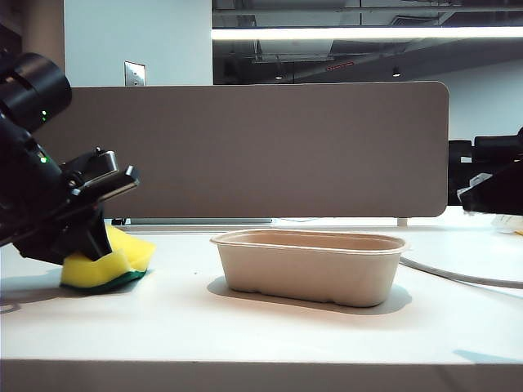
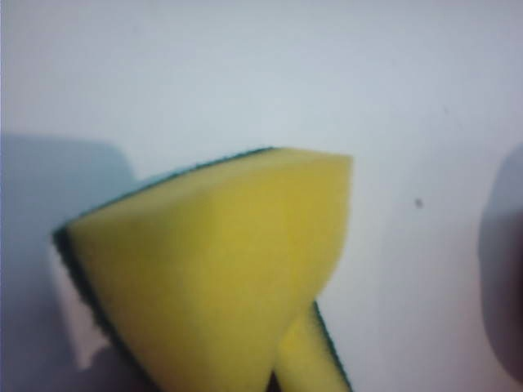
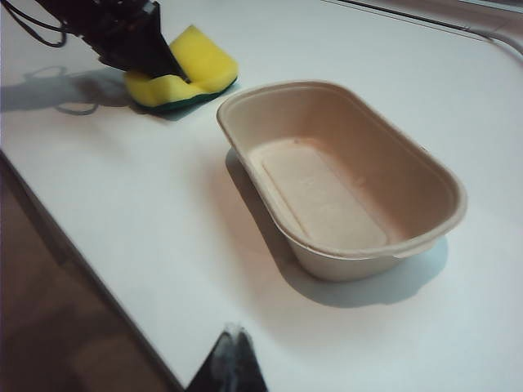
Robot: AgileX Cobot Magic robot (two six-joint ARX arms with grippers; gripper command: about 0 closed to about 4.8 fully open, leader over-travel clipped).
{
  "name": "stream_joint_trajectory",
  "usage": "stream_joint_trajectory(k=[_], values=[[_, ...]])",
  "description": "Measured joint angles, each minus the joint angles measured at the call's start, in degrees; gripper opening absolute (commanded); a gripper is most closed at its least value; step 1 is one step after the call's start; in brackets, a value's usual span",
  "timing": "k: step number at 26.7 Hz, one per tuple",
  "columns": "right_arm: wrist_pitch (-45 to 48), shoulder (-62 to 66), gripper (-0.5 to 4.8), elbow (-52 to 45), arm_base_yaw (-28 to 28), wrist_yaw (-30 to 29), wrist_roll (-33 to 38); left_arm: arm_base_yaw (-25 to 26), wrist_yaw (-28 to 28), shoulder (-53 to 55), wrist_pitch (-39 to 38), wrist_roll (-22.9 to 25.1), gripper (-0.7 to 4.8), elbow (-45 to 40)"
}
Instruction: Pick up the cleaning sponge from the table and place it into the paper lunch box.
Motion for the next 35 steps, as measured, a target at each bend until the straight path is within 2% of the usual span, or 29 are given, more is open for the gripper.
stream_joint_trajectory(k=[2, 4, 5, 7, 10, 15, 18, 20, 29, 32, 33, 35], values=[[0.02, 0.00, -0.05, 0.00, 0.00, 0.00, 0.00, 0.00, 2.43, -3.21, -1.22, 0.70, -0.06, -0.20], [0.02, 0.00, -0.05, 0.00, 0.00, 0.00, 0.00, 0.15, 10.45, -6.71, 1.97, 2.47, -0.06, -0.07], [0.02, 0.00, -0.05, 0.00, 0.00, 0.00, 0.00, 0.00, 19.54, -7.58, 5.84, 2.99, -0.06, -0.04], [0.02, -0.02, -0.05, 0.00, 0.00, -0.02, 0.00, -0.96, 27.43, -7.78, 9.38, 1.99, -0.06, 0.15], [0.00, 0.00, -0.05, 0.00, 0.00, -0.02, 0.00, -3.43, 31.80, -7.72, 10.80, 0.17, -0.06, 2.21], [0.02, 0.00, -0.05, 0.00, 0.00, 0.00, 0.00, -9.35, 30.77, -7.23, 12.37, 0.59, -0.06, 5.51], [0.00, 0.00, -0.05, 0.00, 0.00, 0.00, 0.00, -13.62, 30.29, -4.90, 12.74, 4.57, -0.06, 8.57], [0.00, 0.00, -0.05, 0.00, 0.00, -0.02, 0.00, -15.65, 28.70, -2.89, 12.74, 5.60, -0.06, 10.75], [0.00, 0.00, -0.05, 0.00, -0.02, 0.00, 0.00, -18.71, 15.06, 4.42, 12.20, 5.73, -0.06, 13.05], [0.00, 0.00, -0.05, 0.00, -0.02, 0.00, 0.00, -19.08, 14.12, 6.14, 11.47, 5.66, -0.03, 13.05], [0.02, 0.00, -0.05, 0.00, -0.02, -0.02, 0.00, -19.08, 14.08, 6.51, 11.32, 5.57, 0.09, 13.03], [0.00, 0.00, -0.05, 0.00, -0.02, 0.00, 0.00, -19.26, 14.01, 6.60, 11.32, 5.57, 1.25, 13.05]])
